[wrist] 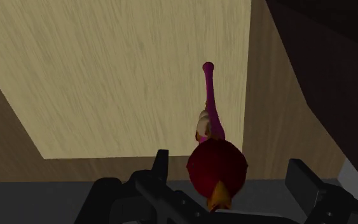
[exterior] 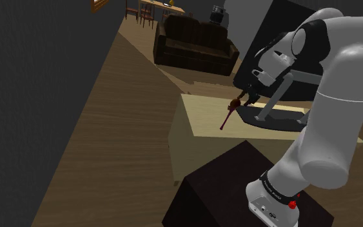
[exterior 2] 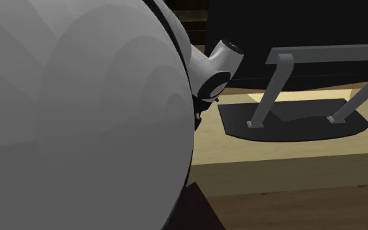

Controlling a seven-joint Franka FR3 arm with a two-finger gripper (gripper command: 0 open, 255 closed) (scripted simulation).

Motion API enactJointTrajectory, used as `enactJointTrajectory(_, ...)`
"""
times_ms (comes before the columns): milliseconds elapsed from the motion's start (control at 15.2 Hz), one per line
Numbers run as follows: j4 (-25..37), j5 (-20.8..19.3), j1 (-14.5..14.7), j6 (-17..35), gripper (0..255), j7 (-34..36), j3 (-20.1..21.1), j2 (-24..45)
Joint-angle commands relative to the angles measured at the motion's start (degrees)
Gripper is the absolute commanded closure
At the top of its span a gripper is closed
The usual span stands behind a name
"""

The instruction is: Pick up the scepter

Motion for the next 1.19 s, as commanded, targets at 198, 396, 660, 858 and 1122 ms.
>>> enactJointTrajectory(198, 3.6, 6.0, -7.3, -1.1, 0, -6.3, 6.5, 6.7)
enactJointTrajectory(396, 3.6, 8.0, -8.7, -0.3, 0, -7.9, 8.2, 8.5)
enactJointTrajectory(660, 3.6, 9.0, -9.4, 0.1, 255, -8.7, 9.1, 9.5)
enactJointTrajectory(858, 3.6, 9.0, -9.5, 0.1, 255, -8.7, 9.1, 9.5)
enactJointTrajectory(1122, 3.6, 9.0, -9.5, 0.1, 255, -8.7, 9.1, 9.5)
